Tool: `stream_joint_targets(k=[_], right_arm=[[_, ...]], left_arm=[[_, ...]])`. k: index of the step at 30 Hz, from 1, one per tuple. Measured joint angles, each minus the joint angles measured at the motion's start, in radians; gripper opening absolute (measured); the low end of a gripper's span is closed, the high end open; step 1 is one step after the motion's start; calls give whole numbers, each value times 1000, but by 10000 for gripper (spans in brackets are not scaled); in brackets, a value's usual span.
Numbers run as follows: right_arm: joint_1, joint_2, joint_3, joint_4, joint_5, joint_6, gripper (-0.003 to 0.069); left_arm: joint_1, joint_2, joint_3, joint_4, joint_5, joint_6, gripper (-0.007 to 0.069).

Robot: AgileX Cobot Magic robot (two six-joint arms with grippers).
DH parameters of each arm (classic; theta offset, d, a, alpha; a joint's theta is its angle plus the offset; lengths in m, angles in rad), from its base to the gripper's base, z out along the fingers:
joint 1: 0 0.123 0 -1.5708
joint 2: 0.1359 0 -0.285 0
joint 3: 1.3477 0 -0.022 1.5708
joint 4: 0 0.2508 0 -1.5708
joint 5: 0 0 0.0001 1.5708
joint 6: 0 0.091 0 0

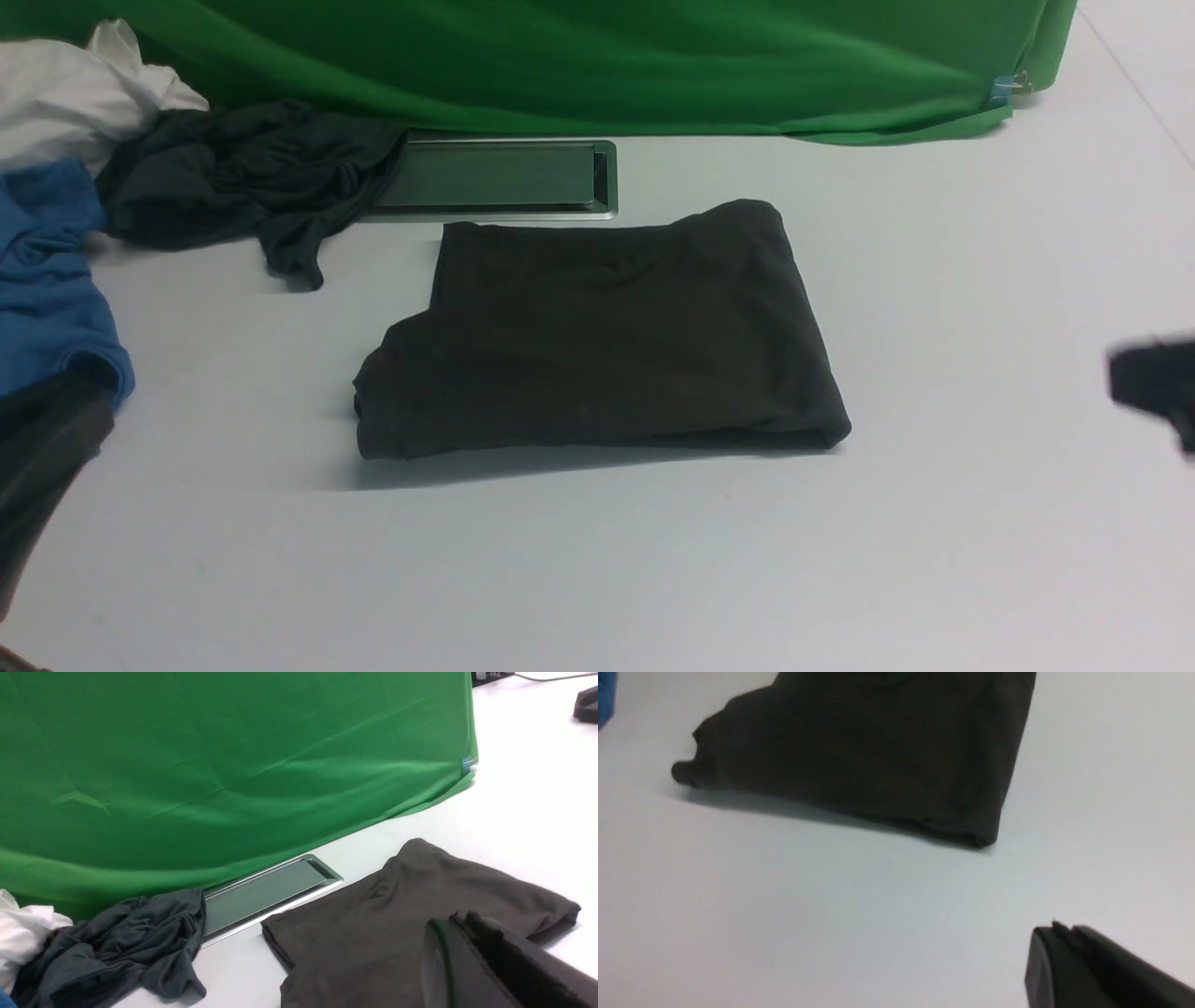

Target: Fold a long-sleeved shirt on a white desktop.

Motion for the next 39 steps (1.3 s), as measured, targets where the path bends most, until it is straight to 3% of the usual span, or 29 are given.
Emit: stream_joint_targets(k=[11, 15, 20, 23, 27, 30, 39], right_arm=[[0, -283, 78, -1, -5, 11, 43], [-2, -307, 85, -125, -77, 8, 46], [-150, -375, 213, -131, -303, -37, 20], [-275, -464, 399, -111, -485, -53, 19], [-366, -599, 607, -106, -608, -60, 19], [-403, -718, 742, -105, -634, -60, 19], [-391, -768, 775, -105, -594, -61, 18]], left_arm=[[0, 0, 1, 25, 2, 14, 18], [0, 0, 1, 35, 3, 14, 18], [0, 0, 1, 37, 3, 14, 18], [0, 0, 1, 38, 3, 14, 18], [0, 0, 1, 38, 3, 14, 18], [0, 0, 1, 38, 3, 14, 18], [0, 0, 1, 38, 10, 14, 18]])
